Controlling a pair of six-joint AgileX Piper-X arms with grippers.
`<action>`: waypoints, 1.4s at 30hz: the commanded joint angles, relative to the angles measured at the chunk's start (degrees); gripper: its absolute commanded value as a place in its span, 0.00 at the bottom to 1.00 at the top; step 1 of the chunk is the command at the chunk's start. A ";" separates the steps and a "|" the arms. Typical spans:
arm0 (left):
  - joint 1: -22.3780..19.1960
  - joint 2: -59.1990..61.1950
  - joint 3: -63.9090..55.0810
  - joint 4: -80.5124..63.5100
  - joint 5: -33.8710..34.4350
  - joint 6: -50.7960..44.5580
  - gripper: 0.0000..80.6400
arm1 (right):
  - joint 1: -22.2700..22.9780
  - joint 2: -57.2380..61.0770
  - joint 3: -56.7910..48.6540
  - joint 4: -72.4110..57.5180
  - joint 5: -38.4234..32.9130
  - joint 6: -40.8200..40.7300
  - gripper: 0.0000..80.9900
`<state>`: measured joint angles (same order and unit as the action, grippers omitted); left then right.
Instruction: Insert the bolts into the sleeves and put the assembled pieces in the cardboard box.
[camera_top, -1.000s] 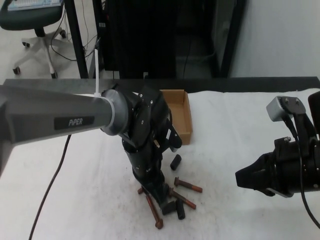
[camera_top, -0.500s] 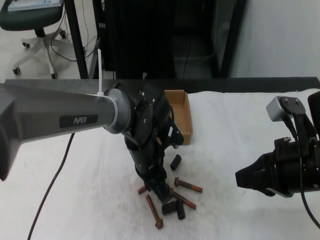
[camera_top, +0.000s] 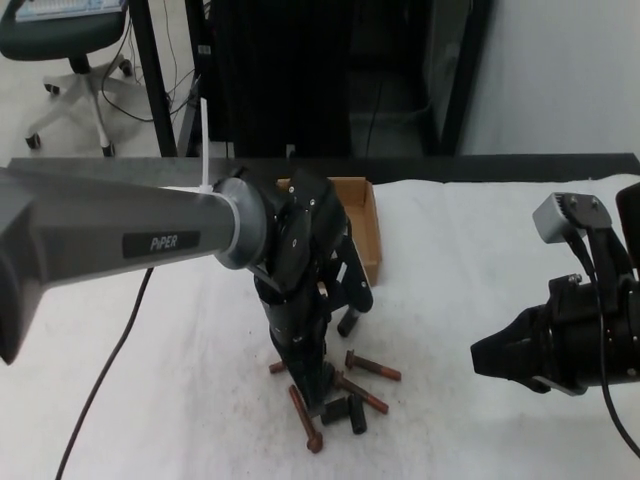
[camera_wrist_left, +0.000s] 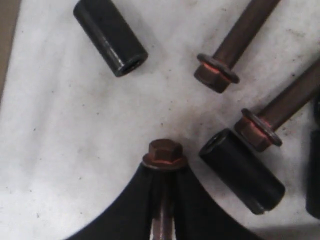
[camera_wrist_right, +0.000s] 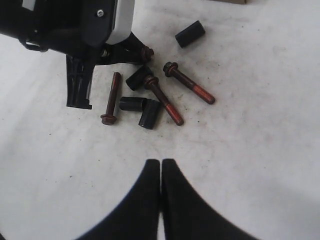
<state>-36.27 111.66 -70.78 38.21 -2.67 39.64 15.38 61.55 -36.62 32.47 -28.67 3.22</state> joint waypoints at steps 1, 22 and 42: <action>0.63 2.48 0.74 1.46 -5.08 0.61 0.01 | 0.01 -0.33 -0.14 -0.13 -0.89 0.14 0.01; 0.90 -12.25 -11.79 2.38 10.53 -18.09 0.01 | 0.01 -0.33 -0.14 -0.13 -7.98 4.30 0.01; 16.74 -48.23 -10.63 17.25 -2.45 -28.25 0.01 | 6.44 8.45 -10.04 -21.84 -18.39 26.62 0.01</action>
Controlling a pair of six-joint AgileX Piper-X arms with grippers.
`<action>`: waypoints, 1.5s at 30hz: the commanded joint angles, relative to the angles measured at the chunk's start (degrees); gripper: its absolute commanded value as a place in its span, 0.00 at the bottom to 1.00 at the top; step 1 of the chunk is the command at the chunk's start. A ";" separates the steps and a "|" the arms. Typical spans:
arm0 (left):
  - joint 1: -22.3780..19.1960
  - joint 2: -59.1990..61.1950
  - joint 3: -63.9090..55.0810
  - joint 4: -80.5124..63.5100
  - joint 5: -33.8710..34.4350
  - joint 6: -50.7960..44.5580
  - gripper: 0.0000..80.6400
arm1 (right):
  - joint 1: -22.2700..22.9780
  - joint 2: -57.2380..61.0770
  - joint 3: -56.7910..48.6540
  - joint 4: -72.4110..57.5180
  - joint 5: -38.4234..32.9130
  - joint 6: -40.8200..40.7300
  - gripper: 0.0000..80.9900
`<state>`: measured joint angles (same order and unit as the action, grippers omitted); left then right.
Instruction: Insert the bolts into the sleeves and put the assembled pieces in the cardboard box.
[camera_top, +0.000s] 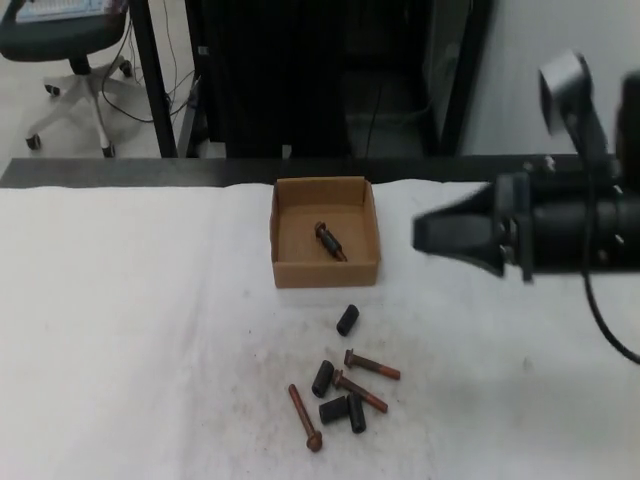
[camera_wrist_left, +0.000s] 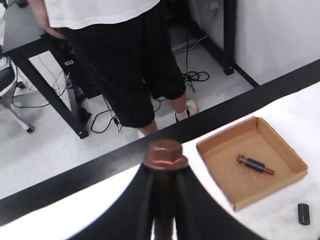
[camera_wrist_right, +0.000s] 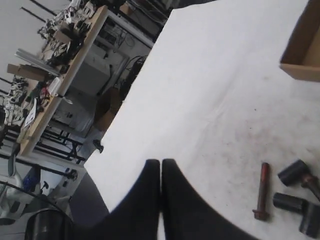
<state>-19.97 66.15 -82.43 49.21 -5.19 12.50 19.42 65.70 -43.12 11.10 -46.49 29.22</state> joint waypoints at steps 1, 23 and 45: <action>0.43 -4.22 1.97 7.78 0.06 -1.12 0.01 | 3.36 6.32 -4.95 -0.48 -0.30 0.23 0.01; 0.43 -13.99 34.79 -0.09 0.06 -2.68 0.01 | 8.69 35.12 -30.80 21.27 40.35 -69.58 0.38; 0.43 -13.85 37.29 -3.62 0.06 -2.28 0.01 | 19.71 36.66 -30.60 39.54 30.47 -77.34 0.38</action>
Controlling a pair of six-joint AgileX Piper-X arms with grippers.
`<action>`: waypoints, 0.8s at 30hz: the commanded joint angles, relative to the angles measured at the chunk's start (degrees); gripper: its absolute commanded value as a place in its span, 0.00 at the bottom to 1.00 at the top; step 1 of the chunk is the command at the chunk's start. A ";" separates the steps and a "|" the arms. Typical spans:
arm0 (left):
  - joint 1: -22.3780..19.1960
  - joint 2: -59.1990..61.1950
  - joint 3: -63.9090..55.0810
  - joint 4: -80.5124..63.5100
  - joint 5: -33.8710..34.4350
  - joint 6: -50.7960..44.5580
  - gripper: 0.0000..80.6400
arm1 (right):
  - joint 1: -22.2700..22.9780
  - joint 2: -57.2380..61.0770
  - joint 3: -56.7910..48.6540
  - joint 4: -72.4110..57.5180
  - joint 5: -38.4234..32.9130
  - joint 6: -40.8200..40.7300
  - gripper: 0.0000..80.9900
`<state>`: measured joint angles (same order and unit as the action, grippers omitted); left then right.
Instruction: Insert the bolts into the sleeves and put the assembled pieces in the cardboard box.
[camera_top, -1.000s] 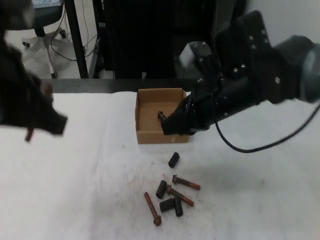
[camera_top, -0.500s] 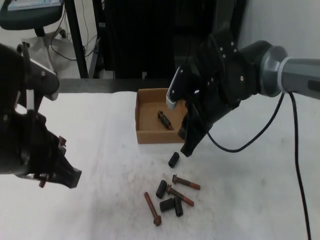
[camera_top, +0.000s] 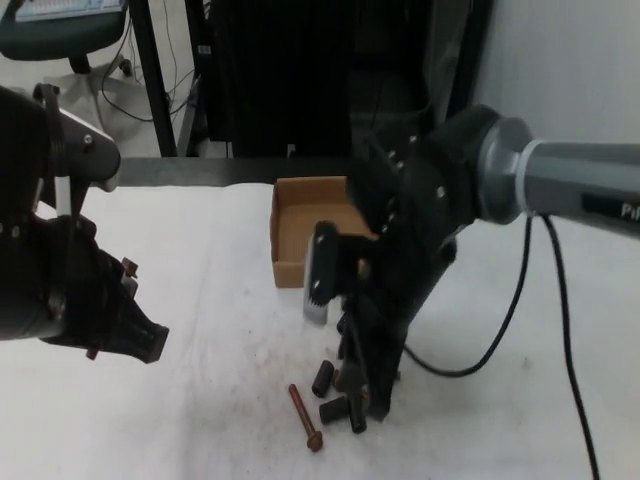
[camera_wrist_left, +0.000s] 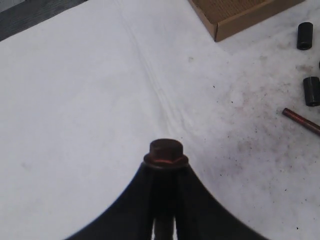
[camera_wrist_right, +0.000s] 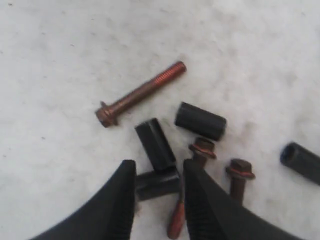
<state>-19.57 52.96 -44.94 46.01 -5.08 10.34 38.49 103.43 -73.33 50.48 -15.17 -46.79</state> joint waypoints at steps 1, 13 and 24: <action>0.03 -0.67 -0.20 -0.42 -0.05 -0.11 0.01 | 1.43 -1.07 -0.39 -0.14 -0.30 -2.04 0.38; 0.03 -0.67 -0.20 -0.44 -0.05 1.28 0.01 | 2.66 1.42 -0.23 -2.63 2.88 -5.85 0.38; 0.03 -0.67 -0.20 -0.44 -0.05 1.72 0.01 | 2.66 6.40 -0.23 -2.63 4.54 -5.97 0.38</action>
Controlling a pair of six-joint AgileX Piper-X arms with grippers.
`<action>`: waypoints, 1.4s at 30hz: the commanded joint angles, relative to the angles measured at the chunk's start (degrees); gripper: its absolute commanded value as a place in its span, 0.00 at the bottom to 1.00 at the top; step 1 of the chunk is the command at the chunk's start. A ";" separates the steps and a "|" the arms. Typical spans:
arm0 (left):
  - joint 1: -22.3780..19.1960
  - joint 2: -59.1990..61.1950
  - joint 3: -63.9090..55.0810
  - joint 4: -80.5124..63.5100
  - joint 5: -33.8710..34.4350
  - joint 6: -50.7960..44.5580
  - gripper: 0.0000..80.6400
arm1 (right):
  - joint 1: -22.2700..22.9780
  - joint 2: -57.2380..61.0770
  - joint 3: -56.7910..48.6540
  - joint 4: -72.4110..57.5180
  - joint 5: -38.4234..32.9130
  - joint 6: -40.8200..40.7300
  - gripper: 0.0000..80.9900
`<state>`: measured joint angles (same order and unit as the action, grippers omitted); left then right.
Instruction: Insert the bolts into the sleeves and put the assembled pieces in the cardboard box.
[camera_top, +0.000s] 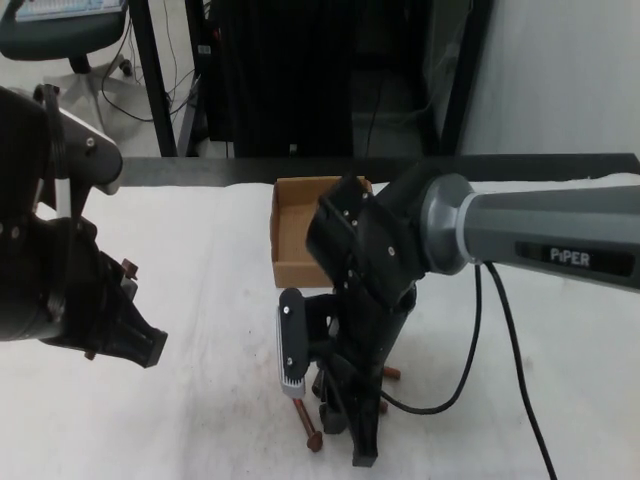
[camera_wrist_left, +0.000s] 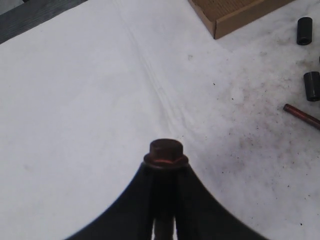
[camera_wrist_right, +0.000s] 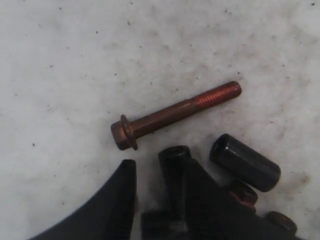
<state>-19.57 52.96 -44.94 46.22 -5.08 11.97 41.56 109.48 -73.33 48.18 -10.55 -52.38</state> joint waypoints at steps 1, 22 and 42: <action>0.03 -0.67 -0.20 -0.66 -0.05 0.09 0.01 | -0.41 0.59 -0.23 -0.33 -0.08 -0.37 0.38; 0.03 -0.67 -0.20 -0.66 -0.05 1.15 0.01 | -0.41 1.23 2.20 0.26 0.41 -2.89 0.38; 0.03 -0.67 -0.20 -0.66 -0.05 1.34 0.01 | 0.18 1.23 3.77 -0.24 4.89 -2.36 0.05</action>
<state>-19.57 52.96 -44.94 46.22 -5.08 13.27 41.53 110.44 -70.42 47.41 -8.11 -55.04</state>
